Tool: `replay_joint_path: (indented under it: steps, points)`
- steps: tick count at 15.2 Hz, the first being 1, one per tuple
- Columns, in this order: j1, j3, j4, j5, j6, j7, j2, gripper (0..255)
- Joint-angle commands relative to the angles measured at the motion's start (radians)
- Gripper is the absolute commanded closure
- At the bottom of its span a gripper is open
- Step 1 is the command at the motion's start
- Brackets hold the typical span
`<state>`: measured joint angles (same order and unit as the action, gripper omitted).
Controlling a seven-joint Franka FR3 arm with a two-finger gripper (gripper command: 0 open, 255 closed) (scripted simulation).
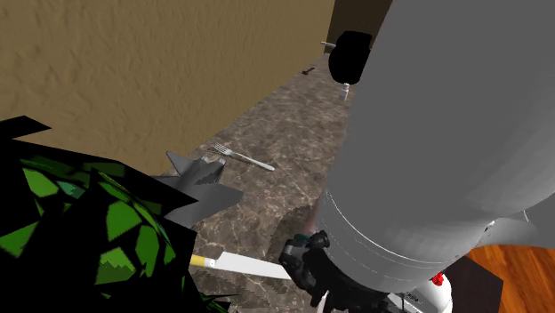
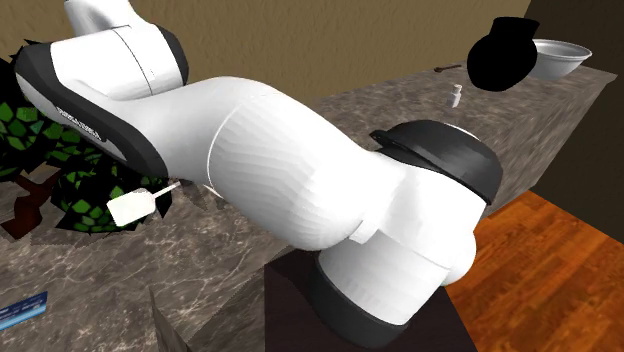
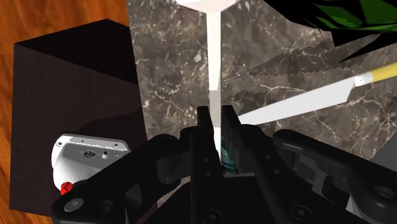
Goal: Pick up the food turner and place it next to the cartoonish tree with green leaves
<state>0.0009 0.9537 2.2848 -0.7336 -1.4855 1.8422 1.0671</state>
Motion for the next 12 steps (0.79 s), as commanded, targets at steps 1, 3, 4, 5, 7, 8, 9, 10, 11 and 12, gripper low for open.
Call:
replay_joint_path:
  steps: [1, 3, 4, 5, 7, 8, 9, 10, 11, 12]
  points:
    - [0.005, 0.014, 0.025, -0.014, -0.020, -0.003, 0.008, 255]
    - [0.009, 0.031, 0.047, -0.028, -0.039, -0.006, 0.014, 255]
    - [0.010, 0.039, 0.057, -0.036, -0.049, -0.008, 0.016, 255]
    - [0.012, 0.048, 0.068, -0.043, -0.058, -0.009, 0.019, 255]
    - [0.015, 0.065, 0.088, -0.058, -0.078, -0.012, 0.023, 255]
    - [0.016, 0.074, 0.098, -0.066, -0.087, -0.013, 0.025, 255]
    - [0.018, 0.084, 0.108, -0.074, -0.097, -0.015, 0.027, 255]
    - [0.019, 0.093, 0.117, -0.082, -0.107, -0.016, 0.029, 255]
    - [0.020, 0.103, 0.126, -0.090, -0.117, -0.018, 0.030, 255]
    - [0.021, 0.113, 0.135, -0.099, -0.127, -0.019, 0.032, 255]
